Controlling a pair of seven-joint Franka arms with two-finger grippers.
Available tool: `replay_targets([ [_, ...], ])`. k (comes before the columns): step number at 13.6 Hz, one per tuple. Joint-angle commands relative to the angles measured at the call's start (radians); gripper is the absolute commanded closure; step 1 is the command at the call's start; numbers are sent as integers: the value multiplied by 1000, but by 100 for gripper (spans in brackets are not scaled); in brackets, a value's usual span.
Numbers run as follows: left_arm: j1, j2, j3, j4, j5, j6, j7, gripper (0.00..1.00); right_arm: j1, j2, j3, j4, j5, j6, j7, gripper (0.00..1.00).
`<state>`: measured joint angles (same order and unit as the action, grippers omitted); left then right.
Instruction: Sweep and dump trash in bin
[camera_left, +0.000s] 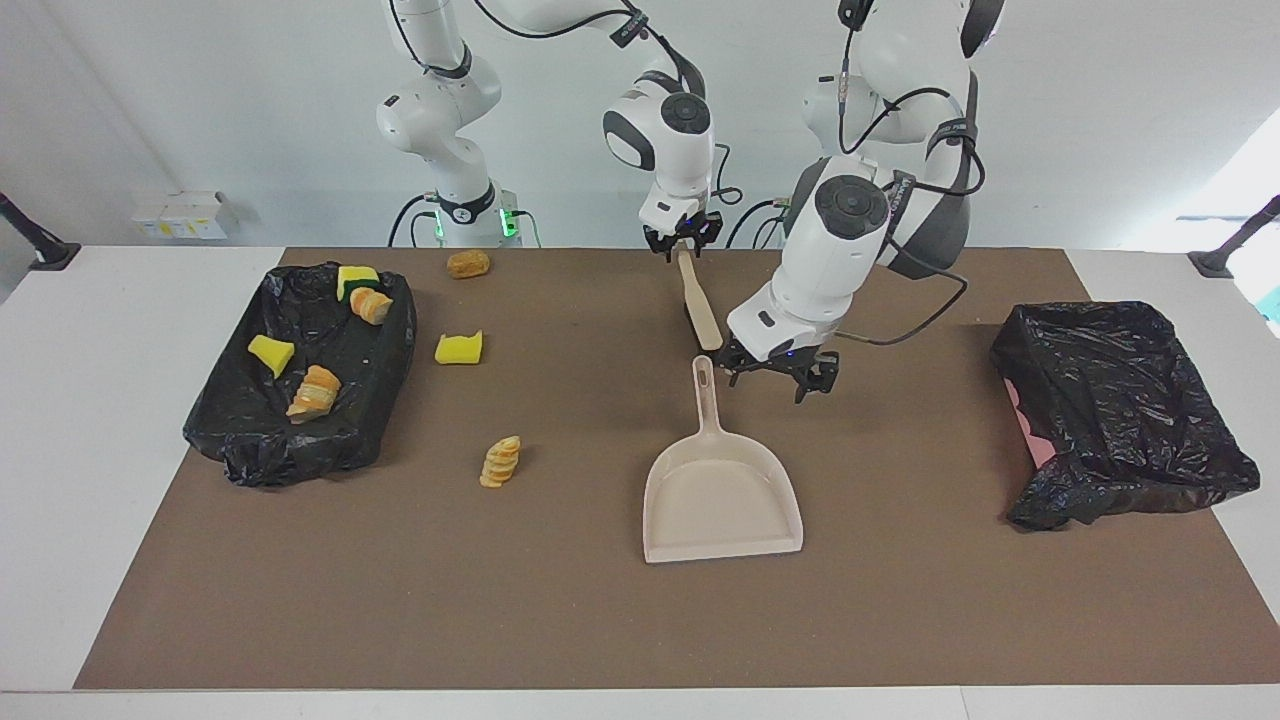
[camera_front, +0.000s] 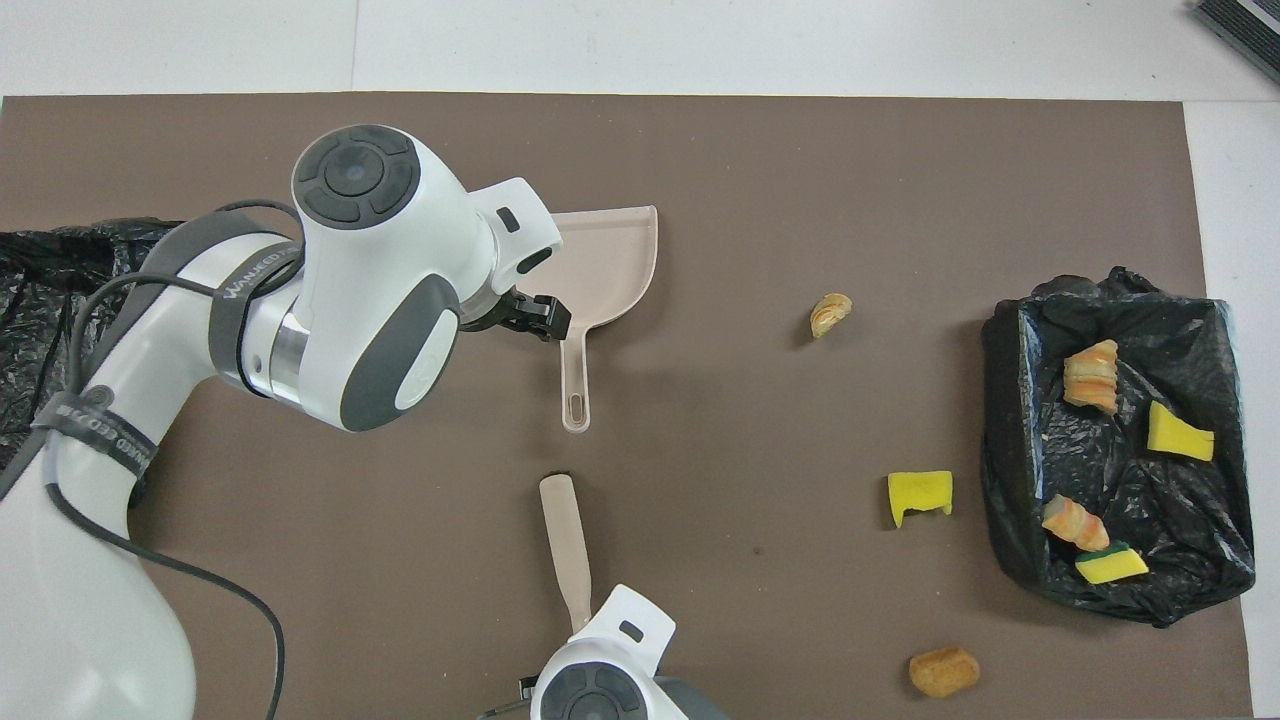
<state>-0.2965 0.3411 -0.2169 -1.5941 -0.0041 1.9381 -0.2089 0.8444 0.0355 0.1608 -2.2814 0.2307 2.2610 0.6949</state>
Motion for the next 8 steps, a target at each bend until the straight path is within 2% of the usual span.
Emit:
replay_targets([
  [1, -39, -2, 14, -46, 24, 60, -81, 0, 4, -17, -3, -20, 29, 23, -11, 100],
  [5, -71, 15, 14, -104, 39, 128, -217, 0, 4, -38, -1, -20, 29, 3, 11, 100],
  [6, -82, 25, 14, -104, 41, 131, -257, 0, 1, -69, -3, -20, 29, -17, 30, 100],
  [8, -89, 47, 14, -104, 41, 151, -300, 0, -25, -152, -6, -20, 29, -145, 60, 100],
])
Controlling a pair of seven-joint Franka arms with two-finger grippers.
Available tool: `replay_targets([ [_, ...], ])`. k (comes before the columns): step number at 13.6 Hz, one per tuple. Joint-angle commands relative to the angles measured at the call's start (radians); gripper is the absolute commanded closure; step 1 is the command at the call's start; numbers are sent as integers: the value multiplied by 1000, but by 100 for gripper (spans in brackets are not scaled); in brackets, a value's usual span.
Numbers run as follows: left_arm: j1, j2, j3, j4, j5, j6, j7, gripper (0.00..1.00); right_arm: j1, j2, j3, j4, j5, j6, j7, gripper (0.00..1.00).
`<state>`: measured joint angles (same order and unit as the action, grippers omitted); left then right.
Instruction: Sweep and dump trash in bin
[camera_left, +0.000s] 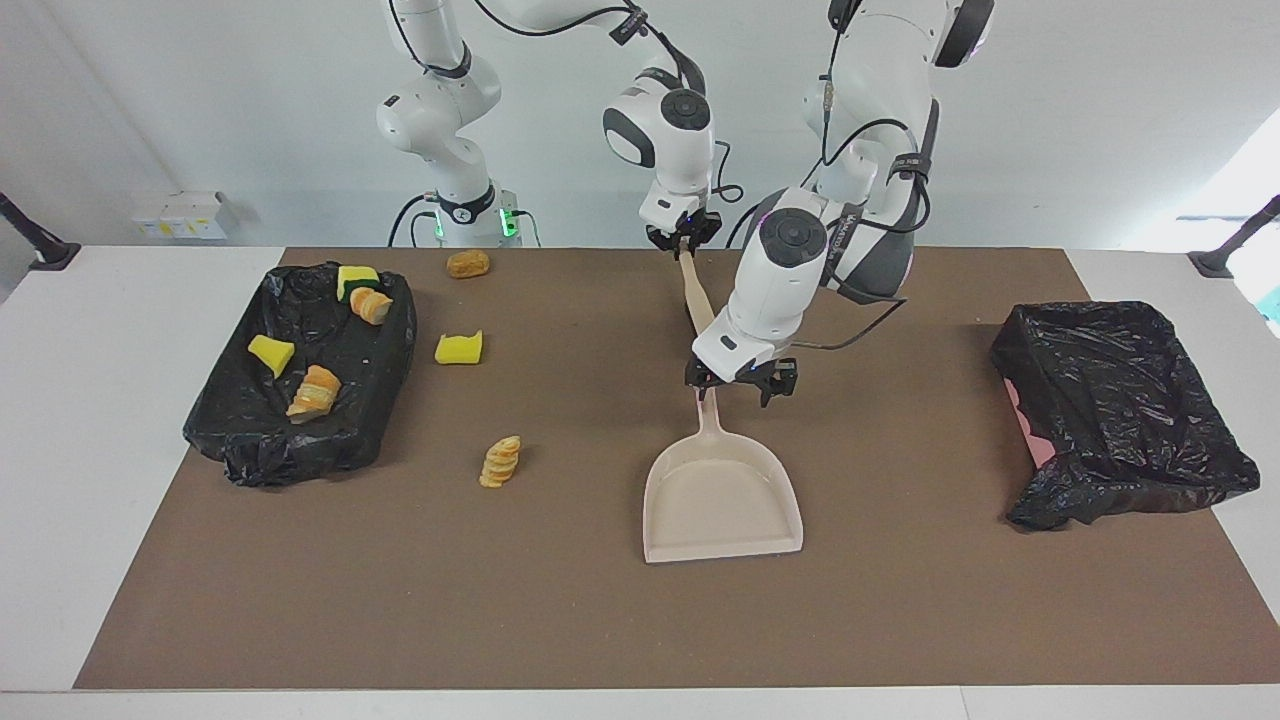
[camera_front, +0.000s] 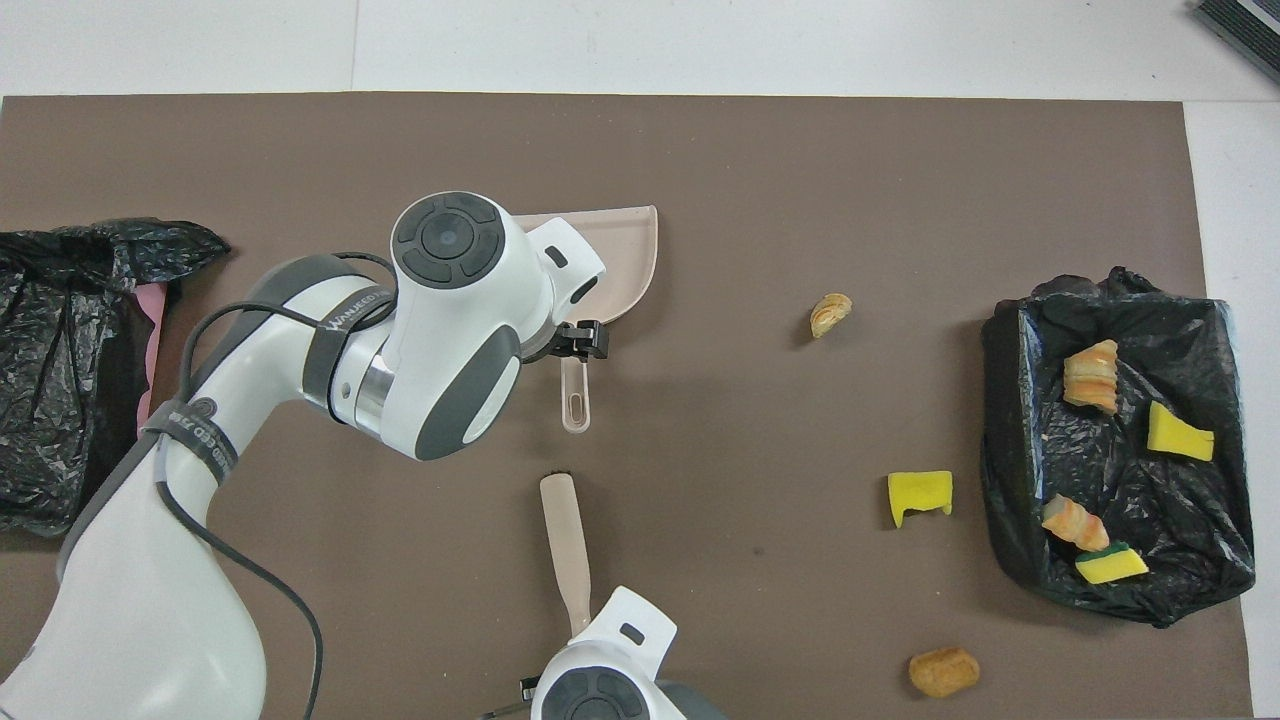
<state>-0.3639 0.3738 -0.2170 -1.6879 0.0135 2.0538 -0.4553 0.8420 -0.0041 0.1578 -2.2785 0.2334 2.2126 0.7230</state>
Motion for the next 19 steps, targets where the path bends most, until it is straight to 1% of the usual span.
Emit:
replay_targets([
  [1, -23, 22, 14, -10, 23, 39, -60, 0, -52, -160, -1, -22, 26, -159, 36, 100],
  [2, -29, 25, 14, -16, 25, 40, -60, 2, -79, -215, -3, -24, 26, -230, 38, 100],
  [4, -39, 23, 14, -18, 51, 37, -59, 24, -130, -285, -3, -24, 15, -334, 55, 100],
  [5, -39, 25, 14, -18, 54, 36, -57, 42, -145, -312, -3, -26, 3, -385, 78, 100],
  [6, -43, 25, 14, -24, 63, 37, -56, 66, -155, -335, -3, -32, -40, -437, 105, 100],
  [7, -49, 20, 13, -48, 68, 45, -59, 80, -167, -359, -3, -45, -101, -491, 116, 100],
  [8, -56, 16, 13, -64, 66, 55, -57, 100, -182, -382, -3, -59, -141, -539, 128, 100],
  [10, -58, 17, 14, -55, 68, 51, -54, 100, -263, -404, -3, -90, -154, -594, 151, 100],
  [11, -56, 16, 14, -50, 68, 48, -52, 100, -283, -418, -3, -113, -160, -602, 164, 100],
  [13, -43, 10, 18, -33, 75, 33, -43, 100, -310, -448, -3, -157, -193, -616, 245, 100],
  [14, -41, -4, 27, -23, 75, 14, -30, 100, -325, -464, -3, -171, -203, -655, 259, 100],
  [15, -33, -16, 33, -19, 82, 2, 12, 100, -322, -482, -1, -182, -204, -671, 279, 100],
  [16, -23, -35, 37, -19, 100, 0, 71, 100, -320, -487, 0, -185, -204, -712, 314, 100],
  [17, 0, -48, 37, -16, 126, -7, 161, 100, -325, -493, 0, -188, -203, -749, 346, 100],
  [18, 25, -59, 37, -15, 135, -26, 256, 100, -328, -513, 0, -211, -192, -784, 367, 100],
  [19, 46, -76, 37, -16, 132, -50, 345, 100, -334, -557, 0, -252, -184, -794, 381, 100],
])
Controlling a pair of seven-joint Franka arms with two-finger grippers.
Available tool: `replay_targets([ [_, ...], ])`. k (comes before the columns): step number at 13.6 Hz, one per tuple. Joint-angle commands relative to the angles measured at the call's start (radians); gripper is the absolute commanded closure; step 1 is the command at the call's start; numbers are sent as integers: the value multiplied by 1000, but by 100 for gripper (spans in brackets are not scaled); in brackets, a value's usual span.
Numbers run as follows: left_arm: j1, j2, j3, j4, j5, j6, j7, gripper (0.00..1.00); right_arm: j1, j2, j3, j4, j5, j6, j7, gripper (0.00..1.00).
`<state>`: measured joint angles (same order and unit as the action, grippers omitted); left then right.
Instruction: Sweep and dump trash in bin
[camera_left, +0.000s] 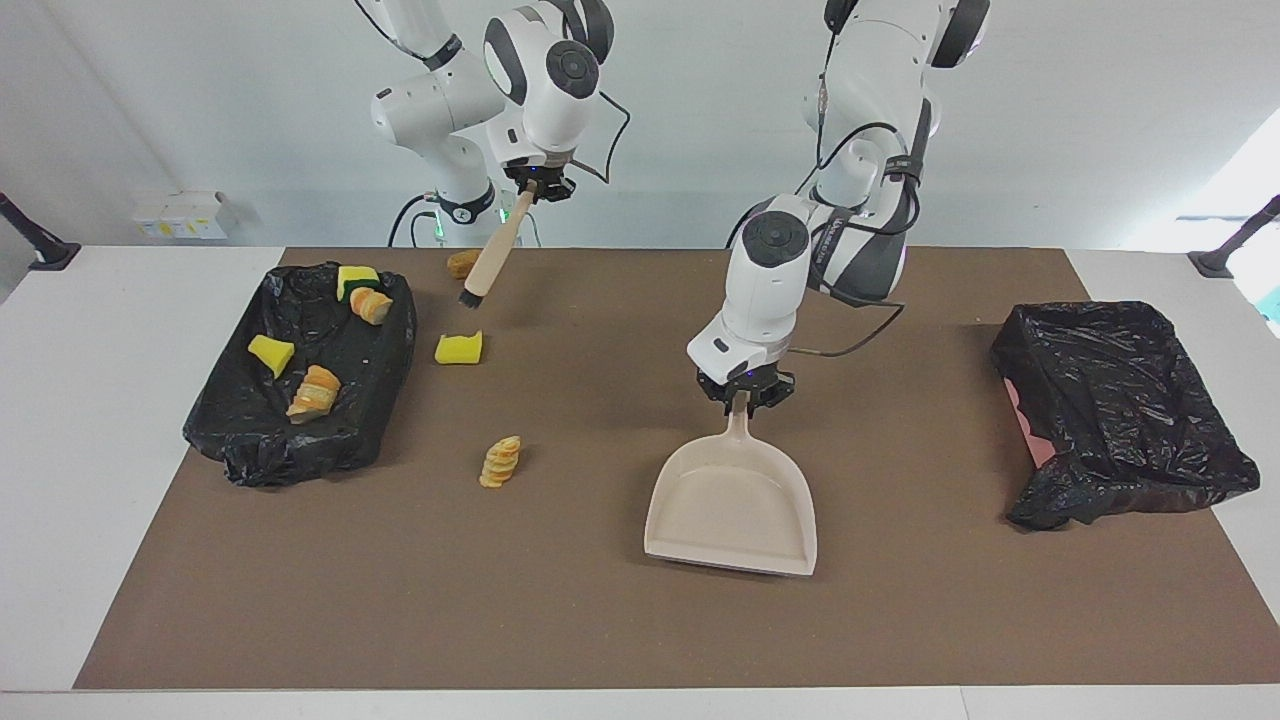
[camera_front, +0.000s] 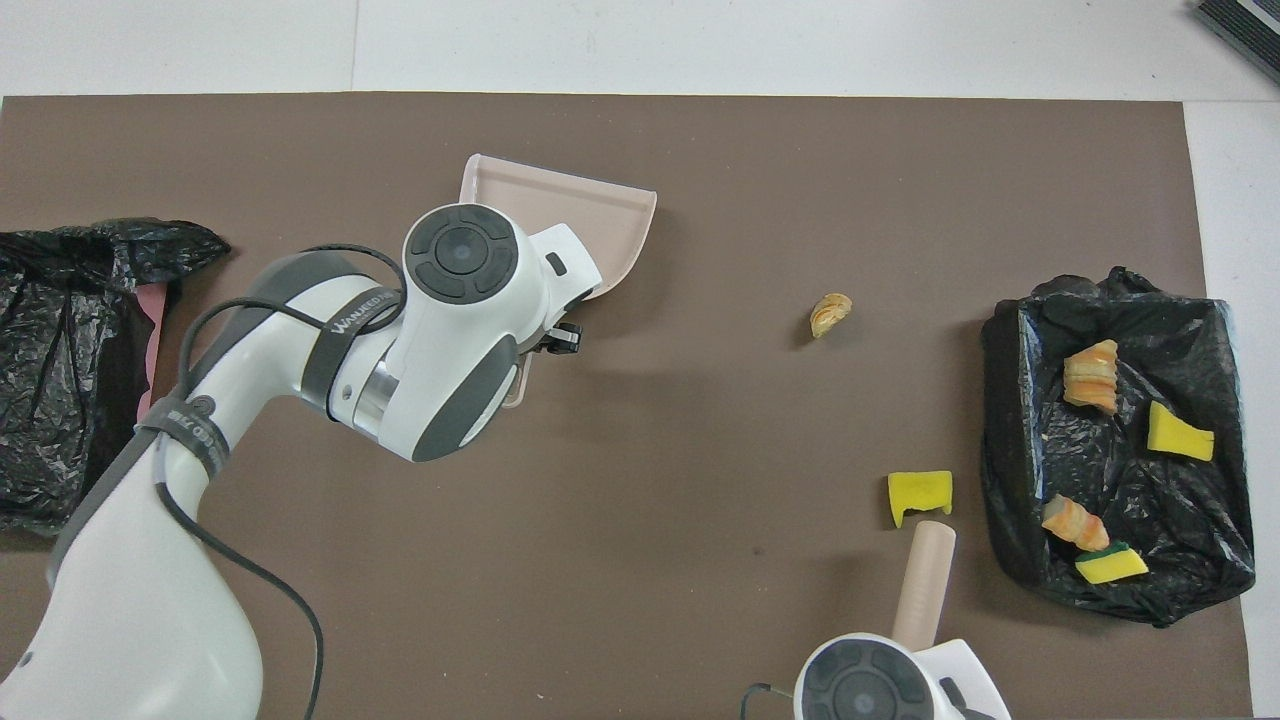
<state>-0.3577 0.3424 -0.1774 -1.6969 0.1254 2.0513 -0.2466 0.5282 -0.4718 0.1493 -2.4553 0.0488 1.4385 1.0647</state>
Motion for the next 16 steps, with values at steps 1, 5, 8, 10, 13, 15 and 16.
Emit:
replay_targets([
  [1, 63, -65, -4, -9, 20, -77, 224, 100, -34, -126, 9, -118, 20, -24, 50, 100],
  [5, 112, -135, -4, -18, 20, -186, 542, 100, -60, -180, 9, -200, 80, -33, 82, 100],
  [8, 132, -177, -4, -24, 20, -267, 816, 100, -63, -231, 10, -257, 137, 16, 98, 100],
  [10, 134, -203, -4, -55, 19, -290, 1000, 100, -36, -222, 33, -295, 146, 81, 170, 100],
  [13, 131, -281, -4, -186, 19, -251, 1191, 100, -16, -228, 53, -300, 167, 63, 222, 100],
  [15, 120, -339, -4, -297, 19, -162, 1246, 100, -2, -226, 87, -309, 197, 74, 270, 100],
  [16, 118, -368, -4, -343, 19, -127, 1298, 100, -4, -232, 88, -318, 203, 112, 282, 100],
])
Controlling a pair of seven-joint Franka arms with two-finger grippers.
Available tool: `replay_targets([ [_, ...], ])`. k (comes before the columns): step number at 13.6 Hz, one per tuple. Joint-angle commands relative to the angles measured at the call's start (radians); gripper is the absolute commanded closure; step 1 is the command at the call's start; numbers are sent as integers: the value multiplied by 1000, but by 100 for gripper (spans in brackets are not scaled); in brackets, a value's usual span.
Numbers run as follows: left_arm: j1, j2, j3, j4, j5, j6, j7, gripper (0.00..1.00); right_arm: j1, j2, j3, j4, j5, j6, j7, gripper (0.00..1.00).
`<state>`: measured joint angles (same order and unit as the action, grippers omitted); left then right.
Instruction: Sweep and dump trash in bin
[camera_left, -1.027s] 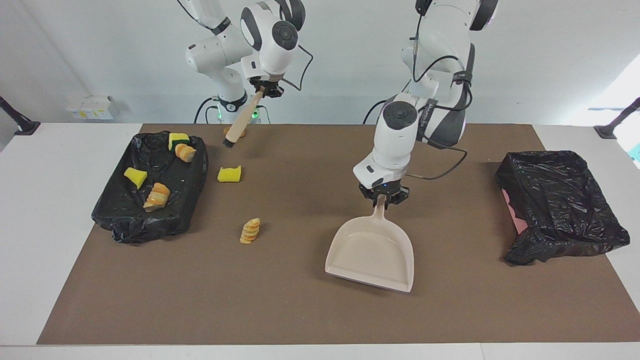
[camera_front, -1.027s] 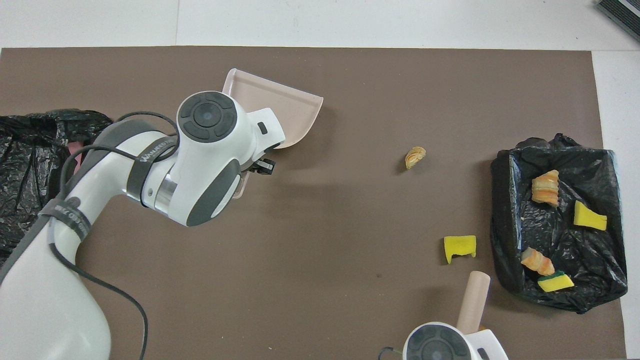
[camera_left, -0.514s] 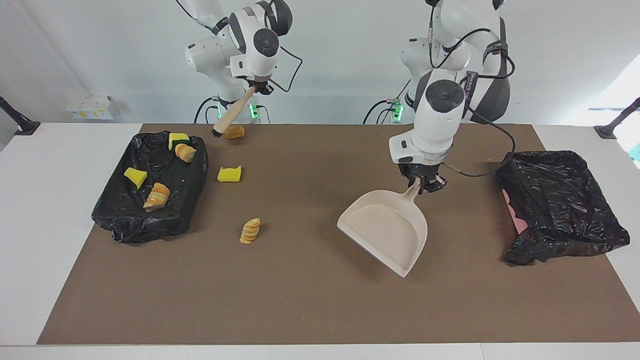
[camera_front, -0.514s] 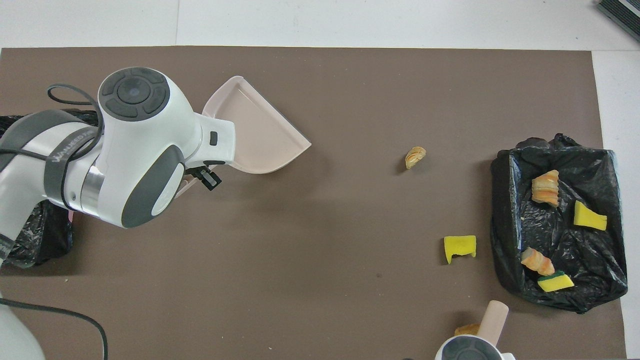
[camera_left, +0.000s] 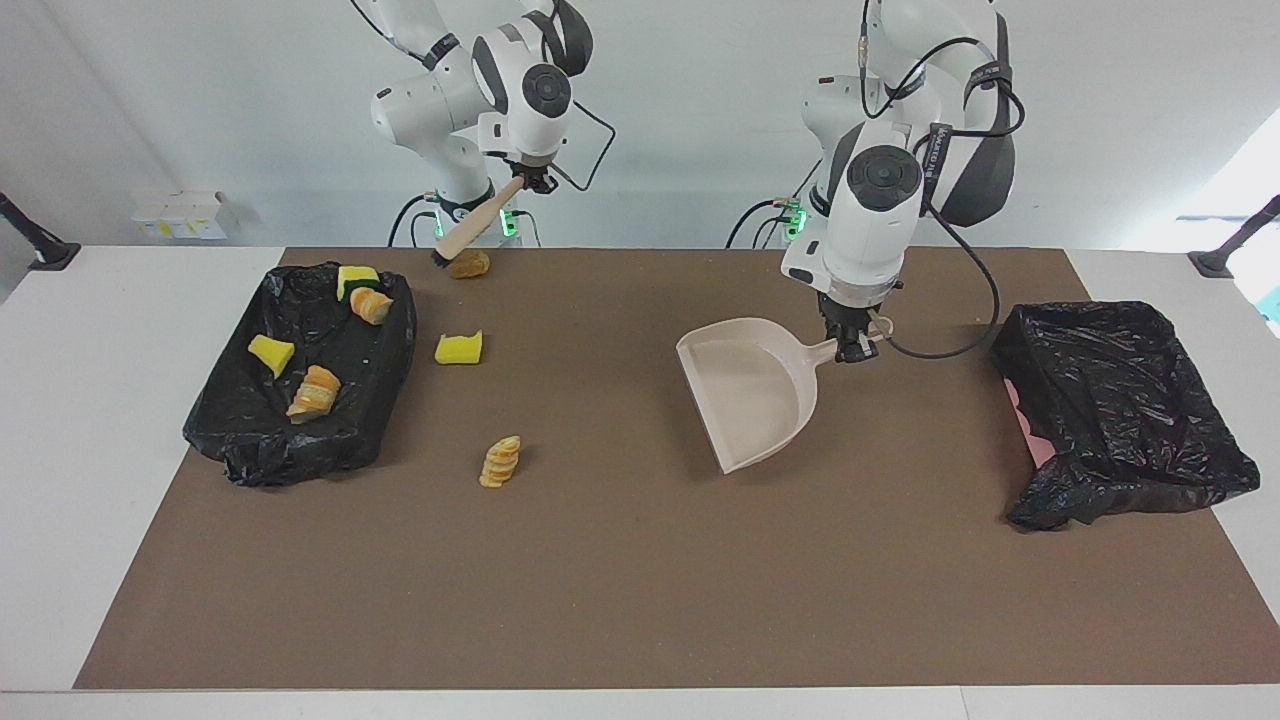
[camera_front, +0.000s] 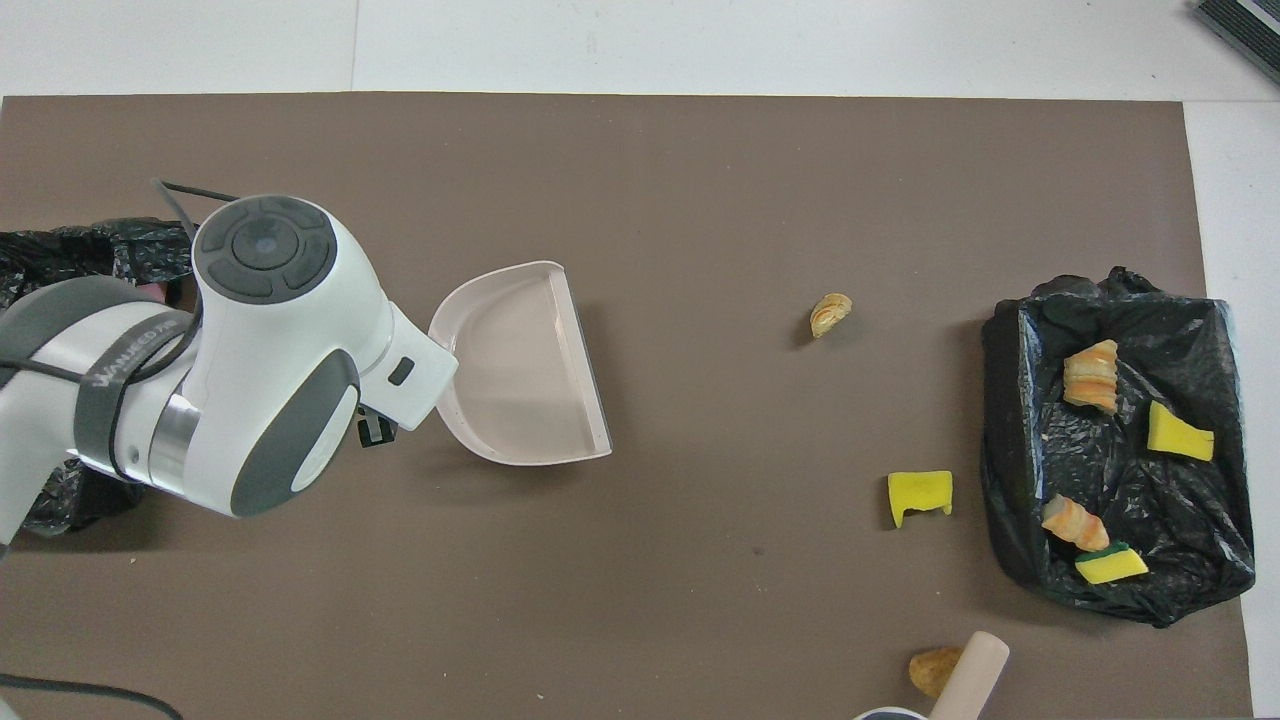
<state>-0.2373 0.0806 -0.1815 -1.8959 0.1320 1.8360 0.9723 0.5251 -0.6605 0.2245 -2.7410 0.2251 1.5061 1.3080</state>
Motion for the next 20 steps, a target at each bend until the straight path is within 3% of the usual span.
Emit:
replay_targets([
  [1, -5, -133, -6, -194, 14, 109, 100, 100, -7, -47, 12, -63, 60, 101, 34, 100],
  [5, -100, -183, -4, -322, 12, 138, 89, 100, -42, -53, 12, -75, 83, 123, 16, 100],
  [10, -138, -167, -7, -354, 11, 192, 5, 100, -39, -42, 13, -75, 76, 200, -16, 100],
  [15, -183, -98, -4, -350, 11, 272, -57, 100, -60, -22, 13, -72, 42, 310, -114, 100],
  [20, -185, -104, -3, -356, 11, 253, -60, 100, -103, -27, 21, 9, 11, 107, -150, 100],
])
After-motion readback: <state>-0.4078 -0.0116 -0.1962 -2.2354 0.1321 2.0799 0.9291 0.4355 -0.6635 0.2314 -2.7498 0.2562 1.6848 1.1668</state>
